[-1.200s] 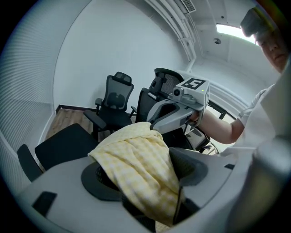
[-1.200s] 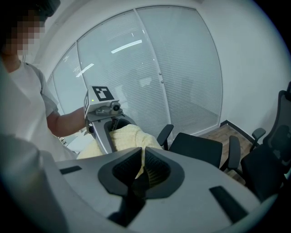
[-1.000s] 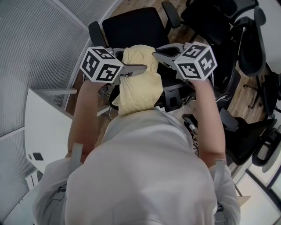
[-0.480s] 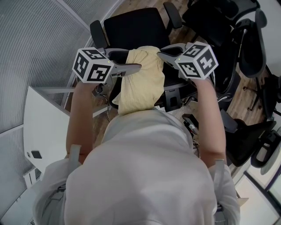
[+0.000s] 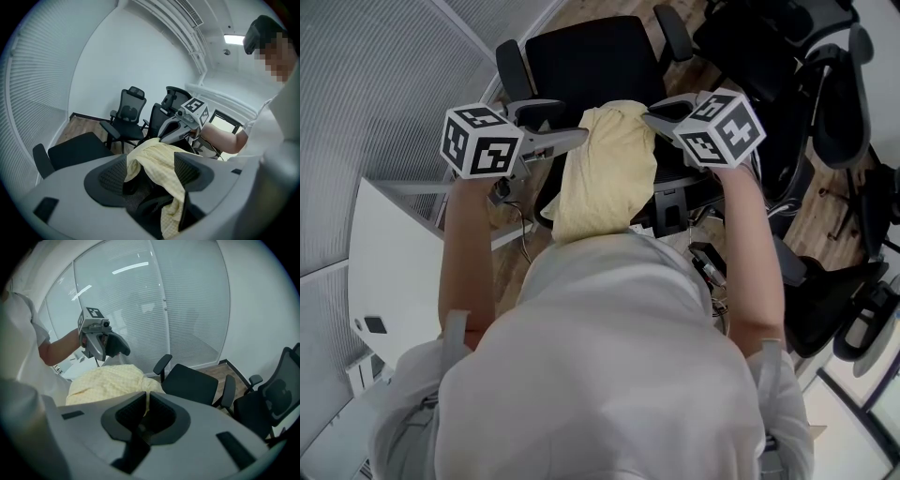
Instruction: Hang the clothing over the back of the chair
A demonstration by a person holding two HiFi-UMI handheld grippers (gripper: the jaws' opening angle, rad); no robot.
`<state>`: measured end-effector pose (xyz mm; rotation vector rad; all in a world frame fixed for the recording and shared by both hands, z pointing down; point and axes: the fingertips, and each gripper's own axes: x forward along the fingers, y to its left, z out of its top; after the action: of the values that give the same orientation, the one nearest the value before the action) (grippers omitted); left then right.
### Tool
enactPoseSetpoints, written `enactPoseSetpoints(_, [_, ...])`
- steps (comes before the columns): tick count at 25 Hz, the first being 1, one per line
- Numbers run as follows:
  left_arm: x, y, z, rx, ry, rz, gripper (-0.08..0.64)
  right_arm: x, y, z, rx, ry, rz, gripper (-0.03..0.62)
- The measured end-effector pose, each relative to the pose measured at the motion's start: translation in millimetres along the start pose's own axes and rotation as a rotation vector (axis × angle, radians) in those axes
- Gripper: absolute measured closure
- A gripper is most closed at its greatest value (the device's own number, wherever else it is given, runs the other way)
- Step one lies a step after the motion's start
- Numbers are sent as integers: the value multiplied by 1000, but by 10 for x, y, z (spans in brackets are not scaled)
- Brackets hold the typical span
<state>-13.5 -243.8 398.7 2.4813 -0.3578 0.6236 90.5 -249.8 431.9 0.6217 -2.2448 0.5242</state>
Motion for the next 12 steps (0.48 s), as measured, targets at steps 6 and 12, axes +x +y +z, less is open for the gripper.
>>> enactPoseSetpoints(6, [18, -35, 13, 22, -13, -8, 255, 0, 23, -50, -54, 39, -18, 552])
enactPoseSetpoints(12, [60, -48, 61, 7, -52, -17, 256, -105, 15, -22, -69, 17, -53, 551])
